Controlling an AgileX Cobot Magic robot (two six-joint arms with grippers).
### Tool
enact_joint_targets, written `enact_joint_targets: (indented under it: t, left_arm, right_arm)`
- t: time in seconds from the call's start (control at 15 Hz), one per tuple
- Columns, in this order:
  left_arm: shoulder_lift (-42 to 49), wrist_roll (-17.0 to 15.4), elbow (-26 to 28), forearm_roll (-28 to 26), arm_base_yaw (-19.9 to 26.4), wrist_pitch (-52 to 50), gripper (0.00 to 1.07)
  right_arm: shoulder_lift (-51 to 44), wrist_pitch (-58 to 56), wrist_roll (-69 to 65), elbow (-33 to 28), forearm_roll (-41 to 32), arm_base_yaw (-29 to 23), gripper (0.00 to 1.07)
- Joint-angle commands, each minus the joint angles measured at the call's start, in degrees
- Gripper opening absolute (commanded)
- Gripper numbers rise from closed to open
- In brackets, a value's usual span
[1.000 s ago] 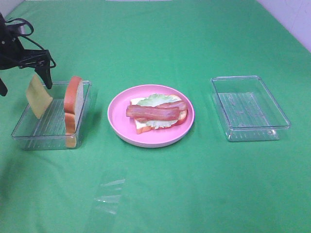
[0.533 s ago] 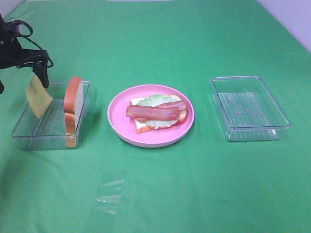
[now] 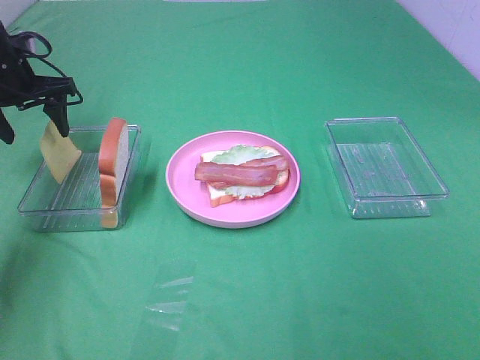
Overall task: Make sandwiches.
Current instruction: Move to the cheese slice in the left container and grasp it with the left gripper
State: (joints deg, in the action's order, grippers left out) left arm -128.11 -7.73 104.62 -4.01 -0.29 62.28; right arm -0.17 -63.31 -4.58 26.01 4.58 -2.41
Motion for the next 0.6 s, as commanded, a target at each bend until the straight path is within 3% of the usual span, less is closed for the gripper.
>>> enact_joint_targets:
  t: [0.07, 0.2, 0.4, 0.6]
  left_arm:
    - [-1.2, -1.2, -0.5, -0.8, -0.3, -0.5, 0.64]
    - [-1.4, -1.2, -0.5, -1.2, -0.3, -0.6, 0.59]
    - [-1.4, -1.2, -0.5, -1.2, -0.3, -1.1, 0.36]
    - [-1.4, -1.3, -0.5, -1.1, -0.3, -1.5, 0.22]
  right_arm:
    - [-1.5, 0.2, 0.5, -0.2, 0.0, 0.2, 0.95]
    - [-1.5, 0.2, 0.5, -0.2, 0.0, 0.2, 0.95]
    - [-1.5, 0.2, 0.5, -0.2, 0.0, 0.2, 0.95]
    - [-1.5, 0.2, 0.5, -0.2, 0.0, 0.2, 0.95]
